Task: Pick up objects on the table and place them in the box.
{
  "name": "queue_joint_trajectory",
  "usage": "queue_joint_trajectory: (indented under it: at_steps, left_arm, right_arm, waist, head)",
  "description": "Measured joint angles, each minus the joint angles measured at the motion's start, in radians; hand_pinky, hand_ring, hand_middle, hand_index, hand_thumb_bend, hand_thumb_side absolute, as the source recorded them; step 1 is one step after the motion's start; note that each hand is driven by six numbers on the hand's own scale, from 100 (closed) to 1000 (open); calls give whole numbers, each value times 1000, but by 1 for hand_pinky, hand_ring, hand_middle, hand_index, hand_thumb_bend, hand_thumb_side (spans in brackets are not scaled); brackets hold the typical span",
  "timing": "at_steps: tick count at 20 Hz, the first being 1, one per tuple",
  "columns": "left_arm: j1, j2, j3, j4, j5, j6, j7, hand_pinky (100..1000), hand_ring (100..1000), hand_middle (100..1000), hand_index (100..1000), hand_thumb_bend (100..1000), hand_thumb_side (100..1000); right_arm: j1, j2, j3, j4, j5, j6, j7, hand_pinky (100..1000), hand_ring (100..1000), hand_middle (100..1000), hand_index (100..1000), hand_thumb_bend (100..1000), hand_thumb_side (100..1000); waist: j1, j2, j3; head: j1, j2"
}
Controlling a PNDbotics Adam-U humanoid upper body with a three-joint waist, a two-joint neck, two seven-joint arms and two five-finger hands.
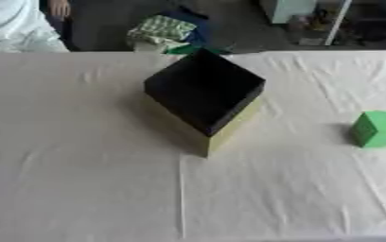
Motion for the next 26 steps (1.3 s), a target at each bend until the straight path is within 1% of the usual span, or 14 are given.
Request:
queue_joint_trajectory:
  at_steps: [5,10,11,16,20,21,23,25,26]
  left_arm:
    - [0,2,0,0,0,4,-4,638,716,632,774,288,908]
    - [1,2,-1,0,0,6,-6,637,714,631,773,283,911]
    - [1,2,-1,0,1,7,-8,637,714,630,773,280,912]
    - [0,2,-4,0,9,11,-13,637,713,630,772,278,915]
    - [0,2,-5,0,13,13,-17,636,713,630,772,276,918]
    - [0,2,-6,0,15,14,-18,636,713,629,771,275,918]
    - [0,2,-10,0,18,14,-21,636,712,629,771,273,919]
    - [0,2,-10,0,20,15,-25,636,713,629,771,270,920]
    - [0,2,-11,0,22,15,-26,635,714,629,771,268,921]
  right_arm:
    - [-21,-48,19,30,30,-29,66,966,925,921,884,100,1000]
    - [-45,-100,48,89,47,-90,145,989,951,947,890,105,1000]
    - [-51,-112,55,103,50,-104,163,995,958,953,891,138,1000]
    - [-90,-157,88,172,70,-166,237,1000,978,974,898,214,1000]
    - [-136,-183,105,236,95,-194,269,1000,985,983,906,268,1000]
    - [-150,-186,106,254,96,-199,273,1000,990,987,909,298,1000]
    - [-179,-192,110,294,96,-210,280,1000,999,992,918,385,1000]
    - [-205,-196,115,332,96,-224,293,1000,1000,982,923,424,996]
    - [-218,-199,119,350,96,-232,301,1000,1000,981,923,431,975]
  waist:
    - [2,4,0]
    - [6,7,0]
    - [6,8,0]
    - [6,12,2]
    - [5,12,5]
    - [5,13,5]
    - [5,13,6]
    - [5,14,8]
    - [5,15,10]
  head:
    - [-1,1]
    - [-7,1]
    - [-8,1]
    - [-14,1]
    - [-25,1]
    - [-29,1]
    - [-36,1]
    - [-44,1]
    - [-46,1]
